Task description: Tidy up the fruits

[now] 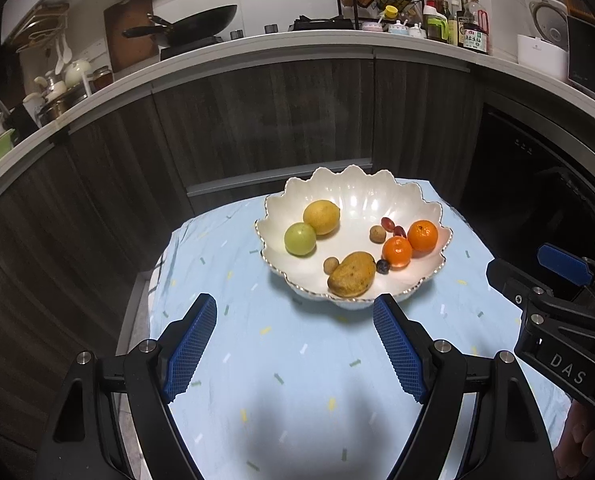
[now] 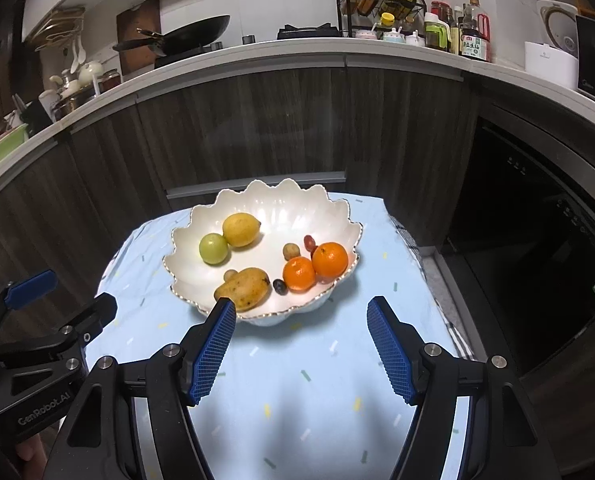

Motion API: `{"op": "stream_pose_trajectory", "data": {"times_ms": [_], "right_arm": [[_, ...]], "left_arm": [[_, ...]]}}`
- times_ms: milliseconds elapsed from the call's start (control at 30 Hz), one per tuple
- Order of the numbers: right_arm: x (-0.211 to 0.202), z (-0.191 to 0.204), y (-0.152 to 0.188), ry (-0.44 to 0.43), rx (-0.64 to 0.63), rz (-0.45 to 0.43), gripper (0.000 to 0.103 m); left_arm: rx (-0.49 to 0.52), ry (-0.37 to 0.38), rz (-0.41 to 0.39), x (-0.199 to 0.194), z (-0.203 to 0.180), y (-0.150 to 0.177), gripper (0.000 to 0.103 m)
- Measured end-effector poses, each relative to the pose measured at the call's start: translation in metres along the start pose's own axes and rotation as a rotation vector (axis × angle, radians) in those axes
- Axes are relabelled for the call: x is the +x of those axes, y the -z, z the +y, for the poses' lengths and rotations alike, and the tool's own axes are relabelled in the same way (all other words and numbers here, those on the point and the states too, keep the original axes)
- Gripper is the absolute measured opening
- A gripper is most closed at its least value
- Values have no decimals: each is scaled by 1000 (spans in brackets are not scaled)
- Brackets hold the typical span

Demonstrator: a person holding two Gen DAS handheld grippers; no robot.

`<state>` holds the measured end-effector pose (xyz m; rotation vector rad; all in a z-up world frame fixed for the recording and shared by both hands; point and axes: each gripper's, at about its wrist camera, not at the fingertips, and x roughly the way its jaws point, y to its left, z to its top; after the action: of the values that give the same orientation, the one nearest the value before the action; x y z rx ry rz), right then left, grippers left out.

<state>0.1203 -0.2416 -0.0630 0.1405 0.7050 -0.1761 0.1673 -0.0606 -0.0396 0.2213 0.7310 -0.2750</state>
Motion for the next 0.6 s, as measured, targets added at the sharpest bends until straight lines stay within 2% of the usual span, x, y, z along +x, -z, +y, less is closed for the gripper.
{"op": "stream_pose_trajectory", "data": {"times_ms": [600], "right_arm": [[-38,-11,38,16,-32,-25,69]], "left_arm": [[-84,-47,9,-41,-8,53,80]]}}
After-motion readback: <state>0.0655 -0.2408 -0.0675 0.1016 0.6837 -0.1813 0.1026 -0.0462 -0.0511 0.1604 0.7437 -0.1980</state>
